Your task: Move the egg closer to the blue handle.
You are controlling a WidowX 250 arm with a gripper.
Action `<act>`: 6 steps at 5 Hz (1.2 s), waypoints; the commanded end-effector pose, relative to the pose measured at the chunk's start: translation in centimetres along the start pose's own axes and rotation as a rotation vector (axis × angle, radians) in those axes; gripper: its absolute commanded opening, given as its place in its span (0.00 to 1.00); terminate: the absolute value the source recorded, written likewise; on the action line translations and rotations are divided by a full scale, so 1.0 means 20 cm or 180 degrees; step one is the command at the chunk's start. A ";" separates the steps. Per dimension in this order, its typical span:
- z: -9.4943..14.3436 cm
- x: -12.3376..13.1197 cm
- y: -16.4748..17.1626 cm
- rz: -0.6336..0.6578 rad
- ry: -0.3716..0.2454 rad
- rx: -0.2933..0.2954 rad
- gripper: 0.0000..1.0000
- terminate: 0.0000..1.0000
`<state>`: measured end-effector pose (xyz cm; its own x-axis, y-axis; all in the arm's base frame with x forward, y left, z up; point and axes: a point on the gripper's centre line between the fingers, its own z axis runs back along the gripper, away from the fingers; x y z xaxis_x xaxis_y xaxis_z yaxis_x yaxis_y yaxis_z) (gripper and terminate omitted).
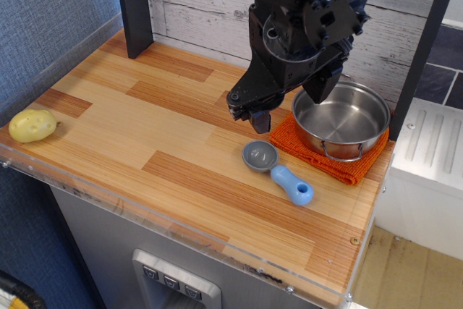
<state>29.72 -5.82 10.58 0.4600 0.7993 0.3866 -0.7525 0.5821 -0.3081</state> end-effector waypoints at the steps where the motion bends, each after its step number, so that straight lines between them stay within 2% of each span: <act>1: 0.00 0.00 0.00 0.0000 0.0000 0.0000 1.00 0.00; 2: 0.02 0.07 0.08 0.0386 -0.0184 0.0100 1.00 0.00; 3: 0.05 0.14 0.20 0.0865 -0.0262 0.0154 1.00 0.00; 4: 0.06 0.23 0.34 0.1214 -0.0364 0.0331 1.00 0.00; 5: 0.04 0.32 0.50 0.1747 -0.0558 0.0608 1.00 0.00; 6: -0.02 0.40 0.62 0.2131 -0.0657 0.0861 1.00 0.00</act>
<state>24.15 8.31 8.54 -0.2053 0.9116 0.3561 -0.9535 -0.1043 -0.2827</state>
